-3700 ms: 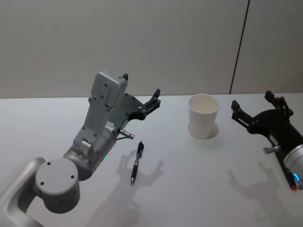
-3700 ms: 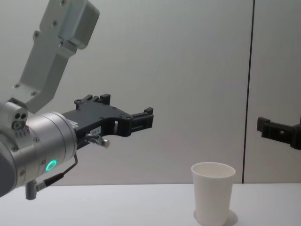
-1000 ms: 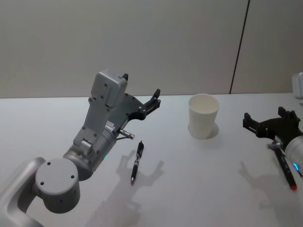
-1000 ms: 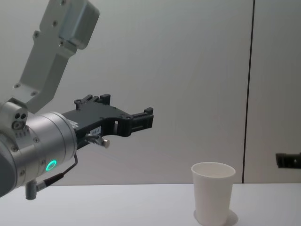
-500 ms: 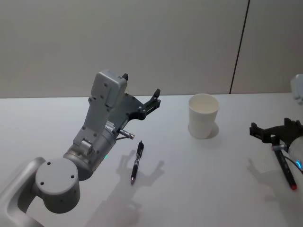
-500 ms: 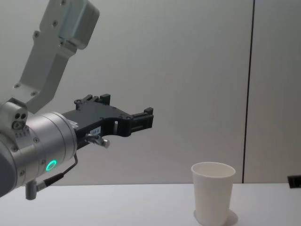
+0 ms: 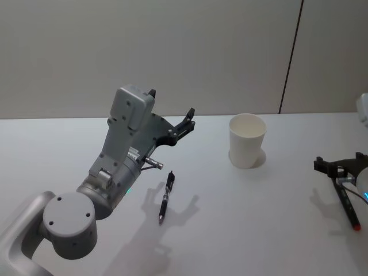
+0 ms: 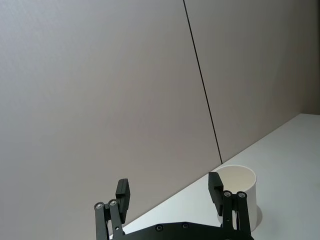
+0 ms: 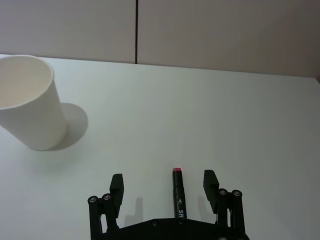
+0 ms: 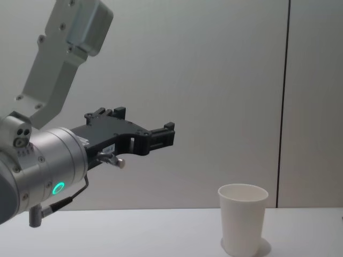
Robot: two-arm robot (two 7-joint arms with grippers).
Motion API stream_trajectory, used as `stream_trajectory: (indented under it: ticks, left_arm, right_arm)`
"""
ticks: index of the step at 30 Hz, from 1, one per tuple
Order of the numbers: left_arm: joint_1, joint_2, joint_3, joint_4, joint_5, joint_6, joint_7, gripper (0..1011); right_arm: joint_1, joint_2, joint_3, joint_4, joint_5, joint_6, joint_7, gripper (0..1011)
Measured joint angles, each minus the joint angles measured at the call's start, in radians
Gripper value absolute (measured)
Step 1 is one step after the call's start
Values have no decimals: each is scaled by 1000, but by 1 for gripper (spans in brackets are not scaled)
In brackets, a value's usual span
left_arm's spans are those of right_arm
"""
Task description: Place the pen into the pen holder.
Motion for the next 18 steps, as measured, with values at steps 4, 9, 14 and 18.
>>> stream_trajectory:
  ticks: [4,9,14,18]
  left_arm:
    - [0,0,0,0,0,0,0,1000]
    - [0,0,0,0,0,0,0,1000]
    - [0,0,0,0,0,0,0,1000]
    - [0,0,0,0,0,0,0,1000]
  right_arm:
    - [24,-6,5,38,-7,13,0,1002]
    - [43,-12,7,68,-12,23,0,1002]
    - [74,-22,10,111,-19,38,3,1001]
    - [95,-28,11,139,-23,50,7,1002]
